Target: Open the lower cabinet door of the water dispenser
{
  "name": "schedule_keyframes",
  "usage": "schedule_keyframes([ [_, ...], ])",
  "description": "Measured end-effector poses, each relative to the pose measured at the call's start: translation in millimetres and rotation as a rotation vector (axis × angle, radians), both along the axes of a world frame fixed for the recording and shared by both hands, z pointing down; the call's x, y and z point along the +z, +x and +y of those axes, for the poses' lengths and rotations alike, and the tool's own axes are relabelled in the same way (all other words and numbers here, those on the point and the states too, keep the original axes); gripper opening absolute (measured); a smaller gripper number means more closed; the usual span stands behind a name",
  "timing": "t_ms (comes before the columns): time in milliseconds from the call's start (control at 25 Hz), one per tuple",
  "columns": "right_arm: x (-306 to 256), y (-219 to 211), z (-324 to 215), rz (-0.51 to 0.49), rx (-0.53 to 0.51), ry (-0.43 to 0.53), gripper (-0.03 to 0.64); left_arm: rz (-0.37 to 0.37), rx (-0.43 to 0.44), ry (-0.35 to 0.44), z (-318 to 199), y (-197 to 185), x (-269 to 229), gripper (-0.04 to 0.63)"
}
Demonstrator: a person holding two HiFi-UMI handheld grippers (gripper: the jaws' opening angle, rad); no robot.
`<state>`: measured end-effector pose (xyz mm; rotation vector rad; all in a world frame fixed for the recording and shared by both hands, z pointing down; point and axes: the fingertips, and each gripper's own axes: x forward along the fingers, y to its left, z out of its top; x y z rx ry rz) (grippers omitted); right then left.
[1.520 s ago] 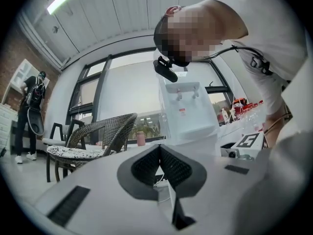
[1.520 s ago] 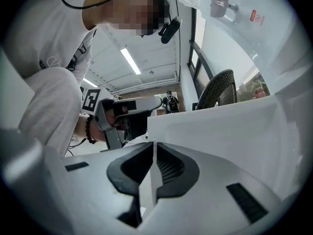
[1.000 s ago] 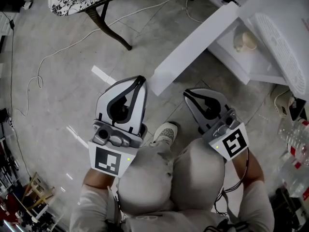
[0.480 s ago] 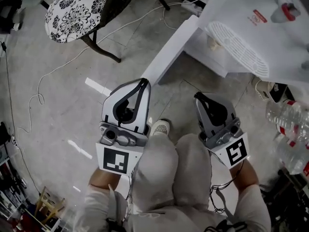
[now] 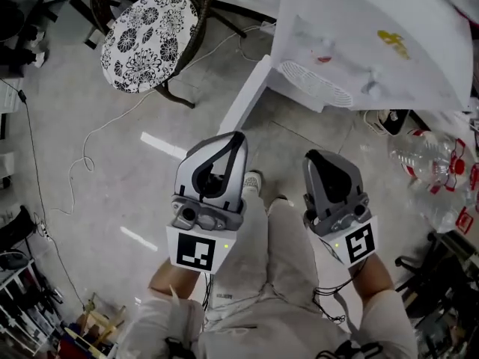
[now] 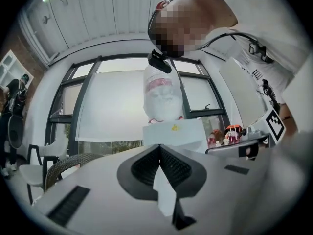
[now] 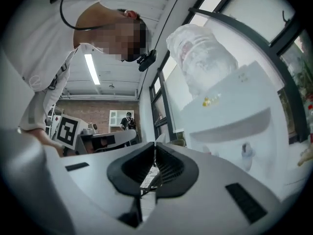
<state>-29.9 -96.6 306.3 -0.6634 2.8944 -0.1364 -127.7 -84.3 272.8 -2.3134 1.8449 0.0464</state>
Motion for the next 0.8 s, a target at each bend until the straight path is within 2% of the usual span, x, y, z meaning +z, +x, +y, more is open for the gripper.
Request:
schedule_keyframes([
  [200,-120.5,15.6,3.1,0.019,0.075,-0.023,0.025,0.028,0.044,-0.019,4.1,13.0,-114.6,0.002],
  [480,-266.8,75.2,4.1,0.05,0.259,-0.061,0.025,0.018,0.089,-0.025,8.3,23.8,-266.4,0.002],
  [640,-328.7,115.2,13.8,0.047,0.364,-0.079,0.025,0.008,0.103,-0.022,12.4,26.5,-328.5,0.002],
  [800,-365.4,143.8,34.4,0.066,0.43,-0.07,0.023,0.024,0.126,-0.02,21.2,40.5,-365.5,0.002],
])
